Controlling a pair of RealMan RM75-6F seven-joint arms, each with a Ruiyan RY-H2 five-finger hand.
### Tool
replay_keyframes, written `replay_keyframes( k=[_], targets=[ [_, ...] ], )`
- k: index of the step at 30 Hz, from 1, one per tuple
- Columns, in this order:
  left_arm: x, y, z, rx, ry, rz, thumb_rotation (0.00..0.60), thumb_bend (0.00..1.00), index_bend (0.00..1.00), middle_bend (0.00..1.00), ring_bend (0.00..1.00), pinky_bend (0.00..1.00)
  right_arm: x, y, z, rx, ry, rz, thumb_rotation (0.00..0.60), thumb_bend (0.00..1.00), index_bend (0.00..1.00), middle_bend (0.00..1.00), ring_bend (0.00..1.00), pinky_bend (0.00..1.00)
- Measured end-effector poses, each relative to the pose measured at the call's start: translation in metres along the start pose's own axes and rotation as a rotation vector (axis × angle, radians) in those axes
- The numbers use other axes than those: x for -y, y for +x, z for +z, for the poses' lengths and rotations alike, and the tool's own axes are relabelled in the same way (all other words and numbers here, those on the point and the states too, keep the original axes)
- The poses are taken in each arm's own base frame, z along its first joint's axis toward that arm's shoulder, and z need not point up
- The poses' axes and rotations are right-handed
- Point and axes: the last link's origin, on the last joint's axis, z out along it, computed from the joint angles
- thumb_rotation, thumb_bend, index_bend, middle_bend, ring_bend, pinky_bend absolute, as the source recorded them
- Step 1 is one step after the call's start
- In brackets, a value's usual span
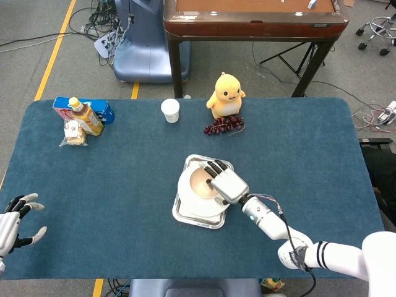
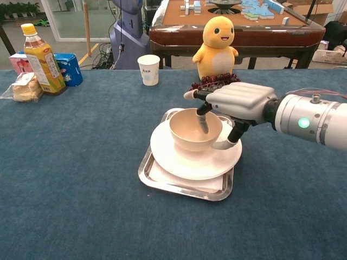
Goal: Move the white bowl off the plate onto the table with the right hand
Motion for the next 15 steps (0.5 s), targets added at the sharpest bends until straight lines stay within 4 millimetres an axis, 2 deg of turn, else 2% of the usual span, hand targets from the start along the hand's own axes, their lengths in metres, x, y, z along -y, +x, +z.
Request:
replay_keyframes(
  k=[15],
  targets=[
    [0.001, 0.0003, 0.0004, 0.005, 0.002, -0.002, 0.6, 0.25, 0.35, 0.18, 0.1, 0.36, 0.0053, -0.001, 0.0035, 0.004, 0.013, -0.011, 0.6, 0.39, 0.47, 0.02, 0.0, 0.06]
  ],
)
